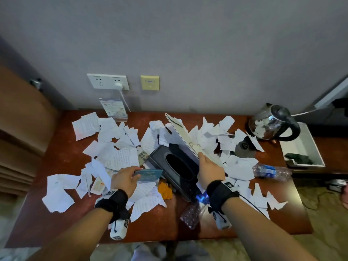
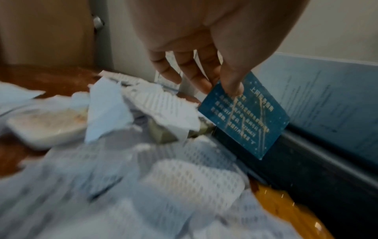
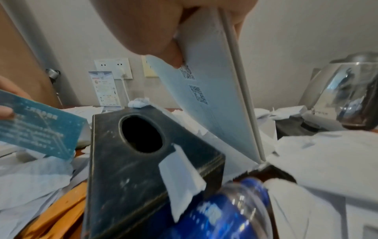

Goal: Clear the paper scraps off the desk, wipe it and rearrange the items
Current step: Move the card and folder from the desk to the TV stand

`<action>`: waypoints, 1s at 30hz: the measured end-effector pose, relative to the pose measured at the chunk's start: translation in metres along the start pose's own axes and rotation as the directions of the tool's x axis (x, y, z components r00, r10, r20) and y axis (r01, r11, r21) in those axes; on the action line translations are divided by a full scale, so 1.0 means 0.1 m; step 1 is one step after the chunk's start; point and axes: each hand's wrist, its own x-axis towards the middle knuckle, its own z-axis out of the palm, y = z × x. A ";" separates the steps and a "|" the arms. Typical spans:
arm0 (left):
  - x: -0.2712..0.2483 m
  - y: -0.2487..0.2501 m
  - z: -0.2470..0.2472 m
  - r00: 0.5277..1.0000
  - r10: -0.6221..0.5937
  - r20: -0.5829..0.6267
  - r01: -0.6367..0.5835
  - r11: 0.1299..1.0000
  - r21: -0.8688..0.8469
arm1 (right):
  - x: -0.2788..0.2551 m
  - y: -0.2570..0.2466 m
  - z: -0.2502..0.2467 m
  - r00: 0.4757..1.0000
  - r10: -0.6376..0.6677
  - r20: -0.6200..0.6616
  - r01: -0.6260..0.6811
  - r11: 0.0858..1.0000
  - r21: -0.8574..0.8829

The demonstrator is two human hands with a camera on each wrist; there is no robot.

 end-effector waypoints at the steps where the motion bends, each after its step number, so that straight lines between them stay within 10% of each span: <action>1: 0.01 0.03 -0.07 1.000 0.018 0.001 -0.018 0.999 -0.028 | -0.01 0.02 -0.08 1.000 0.000 -0.021 0.000 1.000 0.004; 12: 0.19 0.81 -0.69 0.961 0.274 -0.045 -0.277 0.933 -0.228 | 0.00 0.16 -0.92 0.958 0.122 -0.258 -0.032 0.944 0.328; 30: -0.15 2.40 0.14 0.897 0.431 0.094 -0.370 0.852 -0.371 | -1.05 1.77 -0.72 0.851 0.487 -0.195 -0.255 0.709 0.658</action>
